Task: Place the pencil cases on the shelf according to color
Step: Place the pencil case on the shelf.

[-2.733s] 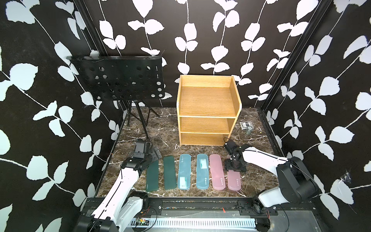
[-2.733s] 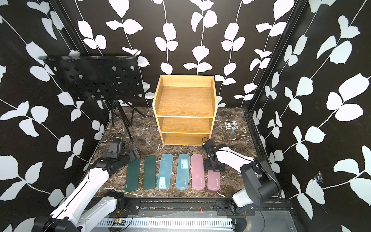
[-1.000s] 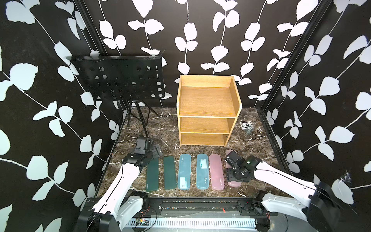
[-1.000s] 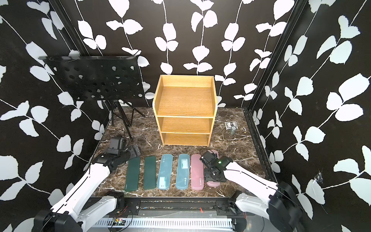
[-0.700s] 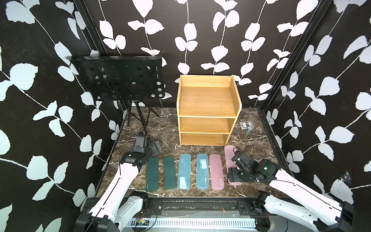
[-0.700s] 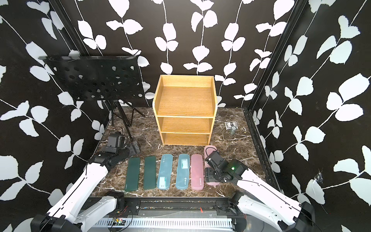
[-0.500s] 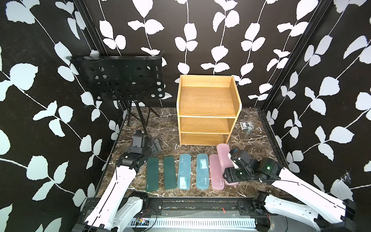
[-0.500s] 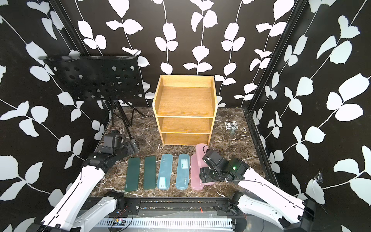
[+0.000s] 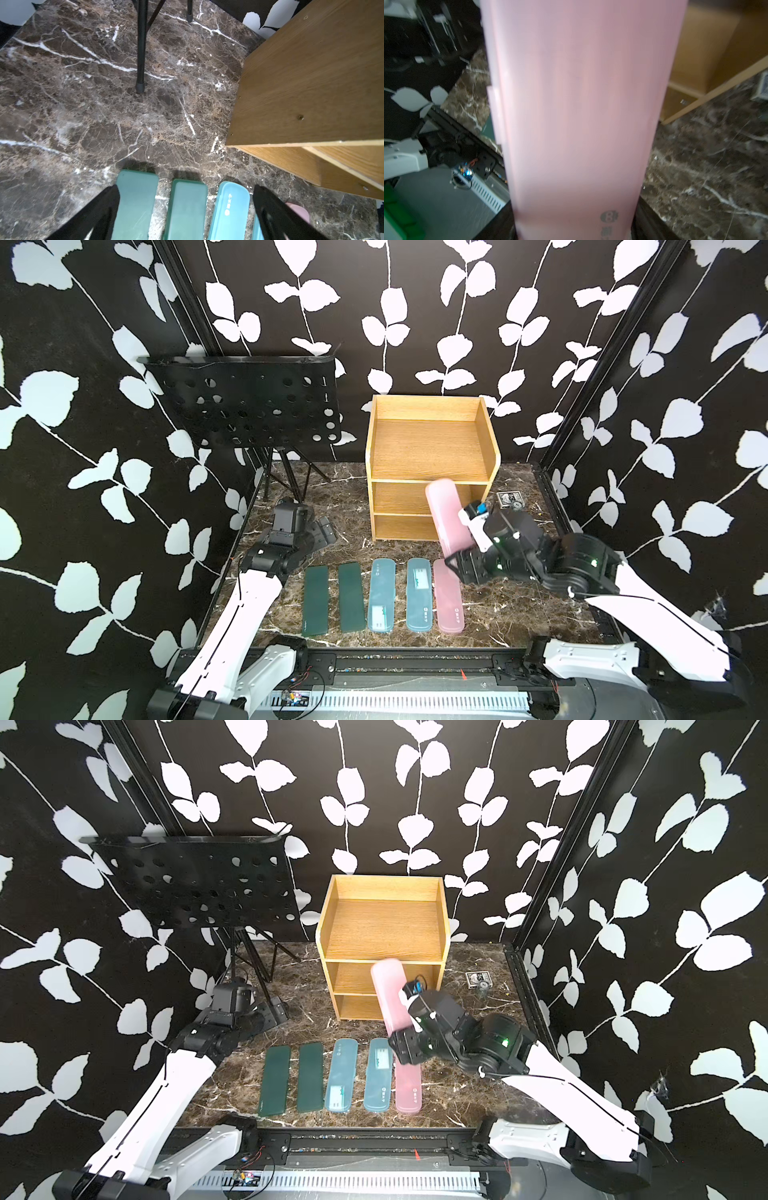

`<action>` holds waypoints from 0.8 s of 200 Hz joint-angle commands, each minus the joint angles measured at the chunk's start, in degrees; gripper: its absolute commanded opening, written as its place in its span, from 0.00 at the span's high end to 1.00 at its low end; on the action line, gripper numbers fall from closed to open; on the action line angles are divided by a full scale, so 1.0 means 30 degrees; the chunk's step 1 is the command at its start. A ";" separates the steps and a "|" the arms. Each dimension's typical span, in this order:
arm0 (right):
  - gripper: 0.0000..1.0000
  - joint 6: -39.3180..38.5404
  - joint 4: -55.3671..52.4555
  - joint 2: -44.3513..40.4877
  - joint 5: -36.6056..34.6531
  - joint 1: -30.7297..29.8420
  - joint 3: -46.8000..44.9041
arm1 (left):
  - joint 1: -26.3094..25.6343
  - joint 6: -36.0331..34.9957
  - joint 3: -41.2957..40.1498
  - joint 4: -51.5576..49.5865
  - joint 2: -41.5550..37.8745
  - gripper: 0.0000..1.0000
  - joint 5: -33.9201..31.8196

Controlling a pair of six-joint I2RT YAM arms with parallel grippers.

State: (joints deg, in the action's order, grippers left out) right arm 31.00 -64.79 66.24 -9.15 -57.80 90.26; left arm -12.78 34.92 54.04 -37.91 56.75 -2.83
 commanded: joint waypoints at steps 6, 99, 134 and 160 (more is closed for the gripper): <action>0.50 -0.1934 -0.1689 0.2278 -0.2450 0.1293 0.3694 | -0.0098 -0.0322 0.0677 0.0943 0.0691 0.01 0.0521; 0.49 -0.2304 -0.2059 0.7614 -0.0775 0.6864 1.0646 | -0.0132 -0.2558 0.1088 0.1648 0.2656 0.01 0.1722; 0.49 -0.2210 -0.2330 0.9751 -0.0754 0.7282 1.2334 | -0.0136 -0.2358 0.0688 0.2022 0.3107 0.01 0.2424; 0.49 -0.2098 -0.2805 1.1254 -0.0997 0.7598 1.4084 | -0.0107 -0.2396 0.0391 0.2061 0.3070 0.01 0.2827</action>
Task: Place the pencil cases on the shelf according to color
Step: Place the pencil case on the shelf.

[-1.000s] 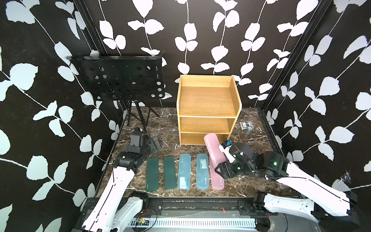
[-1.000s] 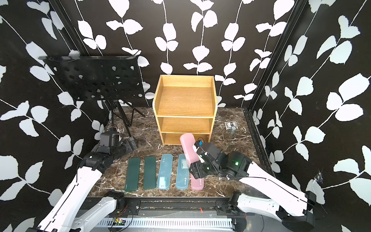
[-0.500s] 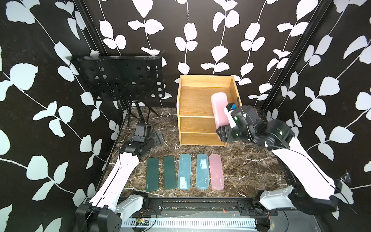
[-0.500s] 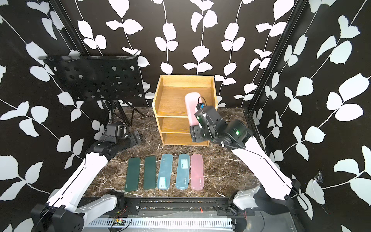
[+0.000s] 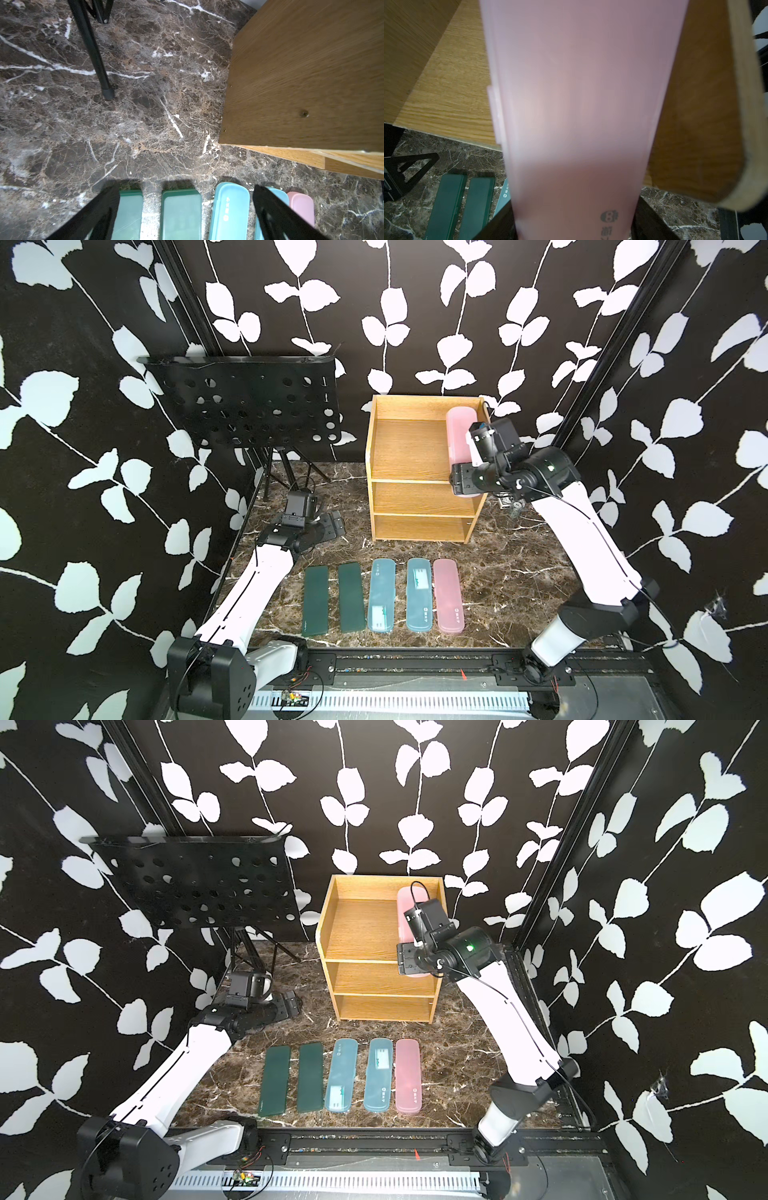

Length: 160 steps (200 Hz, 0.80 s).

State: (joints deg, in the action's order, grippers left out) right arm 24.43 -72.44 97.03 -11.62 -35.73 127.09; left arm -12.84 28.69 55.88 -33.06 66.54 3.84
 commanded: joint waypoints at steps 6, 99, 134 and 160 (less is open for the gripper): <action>0.49 0.0122 -0.0408 0.1333 -0.0339 0.0284 0.2196 | -0.0099 -0.0334 -0.0335 0.0443 -0.0240 0.01 0.0678; 0.09 0.0278 0.0072 0.2556 0.0129 0.0893 0.4205 | -0.0092 -0.0923 -0.1413 0.0326 0.0448 0.01 0.1668; 0.07 -0.0002 0.0726 0.1534 0.0675 0.0892 0.5144 | -0.0114 -0.0671 -0.1252 0.0086 0.0206 0.01 0.1742; 0.08 -0.0407 0.1395 -0.0398 0.1018 0.0889 0.3976 | -0.0105 -0.0002 -0.2049 0.0854 -0.0310 0.01 0.2019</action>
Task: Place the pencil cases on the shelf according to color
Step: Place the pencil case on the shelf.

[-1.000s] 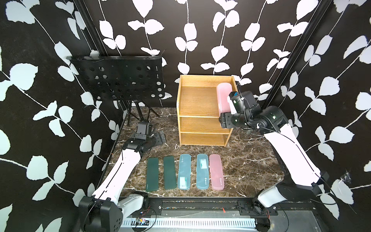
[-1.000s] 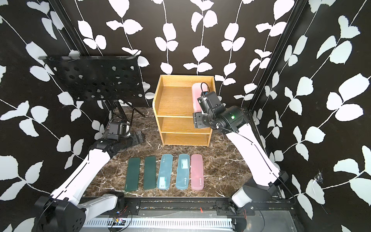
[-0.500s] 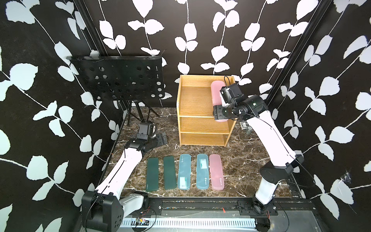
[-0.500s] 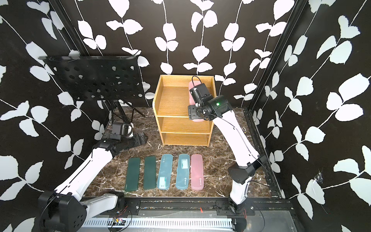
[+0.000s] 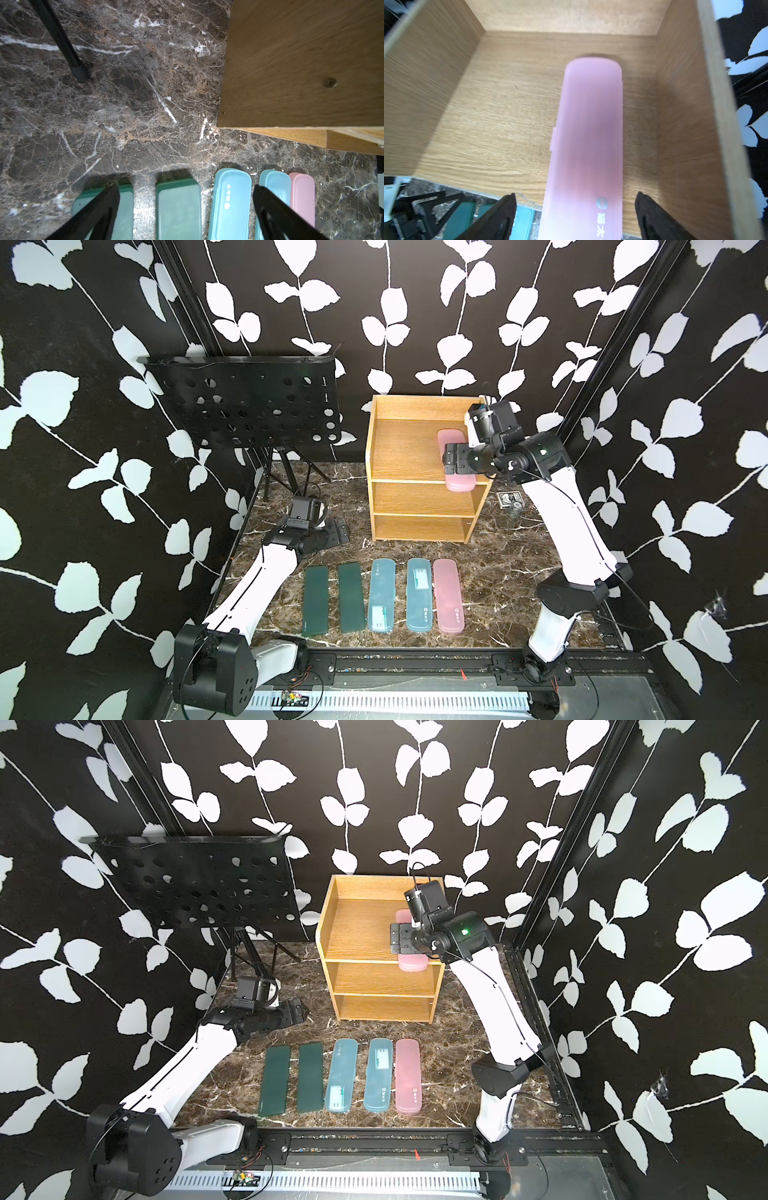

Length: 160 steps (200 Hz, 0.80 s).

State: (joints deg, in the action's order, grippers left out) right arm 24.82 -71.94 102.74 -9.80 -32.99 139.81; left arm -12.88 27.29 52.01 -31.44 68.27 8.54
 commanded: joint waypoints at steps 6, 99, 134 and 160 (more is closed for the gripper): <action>0.08 -0.0711 0.1784 -0.3016 0.0617 -0.0018 -0.1487 | -0.0100 0.0657 -0.1103 0.0763 -0.0975 0.01 0.0644; 0.56 0.0450 0.6465 -0.8457 0.4317 -0.0252 -1.3340 | -0.0129 0.1802 -0.2002 0.1868 -0.0719 0.01 0.0419; 0.56 0.0333 0.6996 -0.7763 0.3659 -0.0282 -1.3879 | -0.0121 0.1773 -0.1868 0.1506 -0.0764 0.01 0.0285; 0.55 -0.0094 0.6598 -0.6496 0.2471 -0.0258 -1.2430 | -0.0129 0.1966 -0.2237 0.1372 -0.0848 0.01 0.0437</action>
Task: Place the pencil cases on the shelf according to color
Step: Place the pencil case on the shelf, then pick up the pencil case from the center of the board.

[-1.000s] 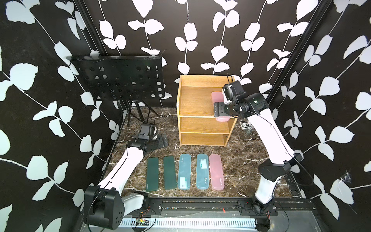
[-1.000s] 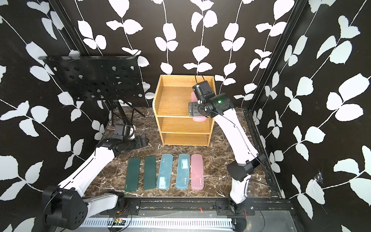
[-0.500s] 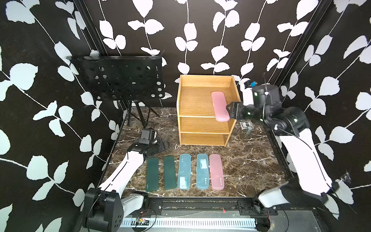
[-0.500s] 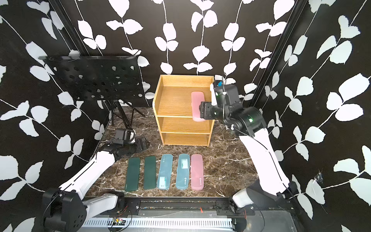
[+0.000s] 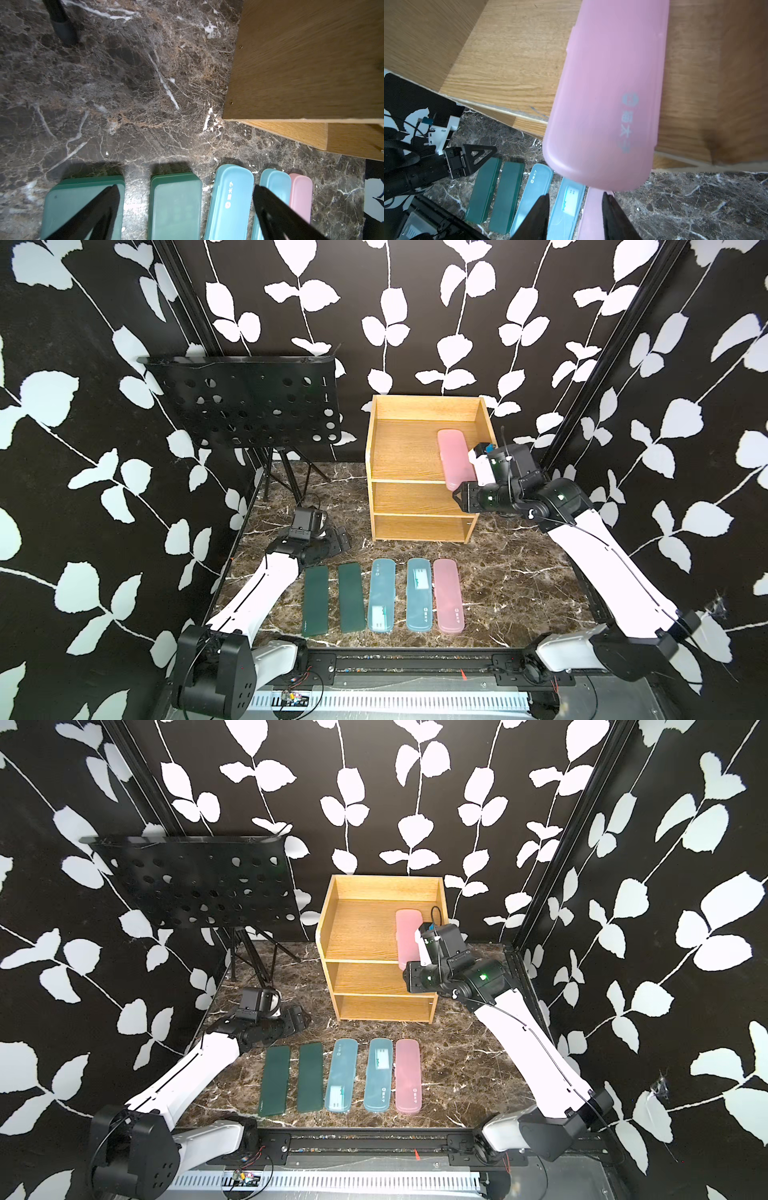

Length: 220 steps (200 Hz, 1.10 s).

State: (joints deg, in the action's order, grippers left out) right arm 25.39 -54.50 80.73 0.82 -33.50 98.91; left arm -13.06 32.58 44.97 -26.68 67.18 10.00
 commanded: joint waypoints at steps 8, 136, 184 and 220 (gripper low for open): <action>0.54 -0.0381 0.0610 0.1302 -0.1341 -0.0053 0.1742 | -0.0071 0.0342 -0.0010 -0.0190 -0.0517 0.01 0.0110; 0.21 0.1039 -0.1241 -0.2883 -0.0598 -0.0516 -0.3173 | -0.0070 -0.0120 -0.0663 -0.0652 -0.0942 0.01 -0.0380; 0.19 0.5934 0.1807 -0.6538 -0.2298 -0.4548 -1.2322 | -0.0201 0.1054 -0.1241 0.0021 -0.1834 0.01 -0.1334; 0.14 0.9501 0.2849 -0.6418 -0.4141 -0.7063 -1.6566 | -0.0275 0.1046 -0.1039 -0.0648 -0.2468 0.01 -0.1483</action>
State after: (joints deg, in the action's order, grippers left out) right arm 44.10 -50.52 61.73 -5.96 -51.42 55.20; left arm -13.47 35.14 41.74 -27.05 61.71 6.83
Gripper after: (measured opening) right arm 0.841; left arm 0.986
